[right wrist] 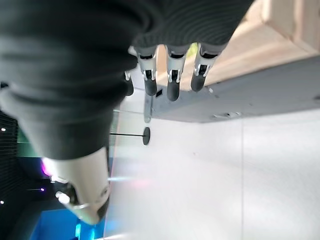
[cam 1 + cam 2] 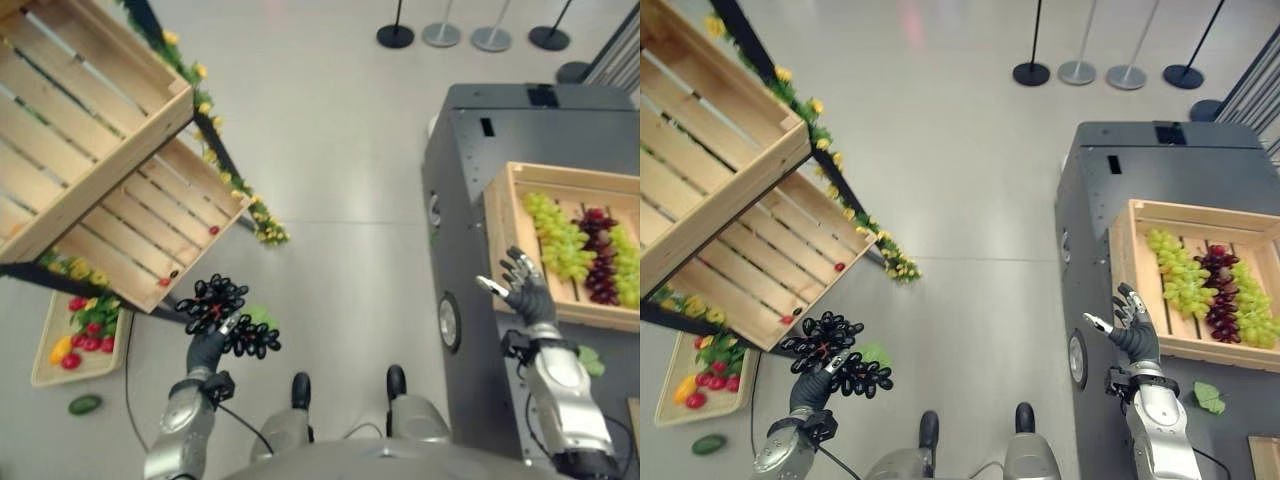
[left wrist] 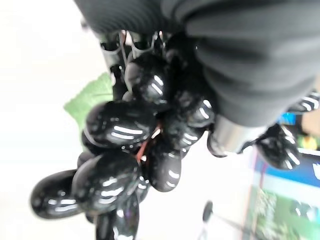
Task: Pick up the fruits from the basket on one side to the basket on the other side
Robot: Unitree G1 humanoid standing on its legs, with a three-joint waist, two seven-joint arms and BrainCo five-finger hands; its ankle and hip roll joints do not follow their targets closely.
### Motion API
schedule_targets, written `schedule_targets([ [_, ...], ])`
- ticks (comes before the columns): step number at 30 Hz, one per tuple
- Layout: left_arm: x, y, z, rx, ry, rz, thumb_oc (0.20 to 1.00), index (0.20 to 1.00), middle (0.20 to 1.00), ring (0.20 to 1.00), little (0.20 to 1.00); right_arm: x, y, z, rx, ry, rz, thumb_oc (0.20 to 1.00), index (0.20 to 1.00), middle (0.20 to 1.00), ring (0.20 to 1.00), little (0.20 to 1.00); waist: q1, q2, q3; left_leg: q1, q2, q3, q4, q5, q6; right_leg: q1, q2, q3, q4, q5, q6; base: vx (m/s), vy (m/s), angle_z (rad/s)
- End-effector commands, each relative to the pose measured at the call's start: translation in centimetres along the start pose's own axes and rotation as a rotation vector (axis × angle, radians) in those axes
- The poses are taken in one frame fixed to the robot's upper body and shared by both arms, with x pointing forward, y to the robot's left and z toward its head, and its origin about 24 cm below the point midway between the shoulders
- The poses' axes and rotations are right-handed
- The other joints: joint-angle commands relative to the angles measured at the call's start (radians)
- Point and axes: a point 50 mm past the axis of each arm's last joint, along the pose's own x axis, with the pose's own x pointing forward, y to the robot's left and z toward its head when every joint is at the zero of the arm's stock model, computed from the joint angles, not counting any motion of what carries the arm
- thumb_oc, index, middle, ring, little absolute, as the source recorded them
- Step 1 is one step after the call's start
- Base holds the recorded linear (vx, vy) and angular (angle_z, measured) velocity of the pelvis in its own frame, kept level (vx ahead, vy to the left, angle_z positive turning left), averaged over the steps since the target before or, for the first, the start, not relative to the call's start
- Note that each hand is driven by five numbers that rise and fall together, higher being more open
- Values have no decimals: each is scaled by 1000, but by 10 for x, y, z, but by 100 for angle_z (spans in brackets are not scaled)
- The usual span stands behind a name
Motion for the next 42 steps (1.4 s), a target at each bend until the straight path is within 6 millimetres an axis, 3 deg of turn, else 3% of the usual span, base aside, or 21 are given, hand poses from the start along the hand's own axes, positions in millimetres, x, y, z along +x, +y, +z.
schedule_targets([
  [1, 3, 10, 51, 57, -234, 12, 200, 200, 200, 200, 200, 8, 5, 21, 27, -100, 22, 1000, 1000, 1000, 1000, 1000, 3, -10, -49, -58, 17, -45, -42, -28, 24, -83, 20, 32, -14, -26, 1, -17, 112, -13],
  [4, 7, 15, 59, 65, -257, 53, 200, 200, 200, 200, 200, 12, 14, 23, 43, -106, 40, 1000, 1000, 1000, 1000, 1000, 7, -25, -30, -65, 9, -35, -42, -29, 41, -109, 23, 43, 11, -27, 10, -59, 182, -13],
  [7, 14, 19, 62, 52, -262, 92, 200, 200, 200, 200, 200, 15, 21, 23, 71, -107, 55, 1000, 1000, 1000, 1000, 1000, 24, -41, -18, -78, 24, 0, -42, -25, 38, -125, 44, -8, 59, -53, 0, -74, 54, -37],
  [14, 25, 27, 72, 49, -274, 151, 200, 200, 200, 200, 200, 17, 30, 24, 89, -103, 81, 1000, 1000, 1000, 1000, 1000, 20, -64, -11, -74, 22, 11, -42, -32, 45, -121, 55, 9, 43, -34, -1, 26, 29, -15],
  [25, 51, 23, 93, -6, -296, 187, 200, 200, 200, 200, 200, 21, 36, 22, 94, -77, 92, 1000, 1000, 1000, 1000, 1000, -12, -68, -8, -78, 13, 45, -42, -44, 44, -126, 44, 39, 19, -29, 3, 17, 23, -8],
  [42, 54, 62, 130, -48, -366, 324, 200, 200, 200, 200, 200, 18, 40, 16, 72, -45, 134, 1000, 1000, 1000, 1000, 1000, -23, -68, -11, -100, 11, 64, -42, -46, 37, -133, 38, 57, -18, -13, 8, 8, 2, -9],
])
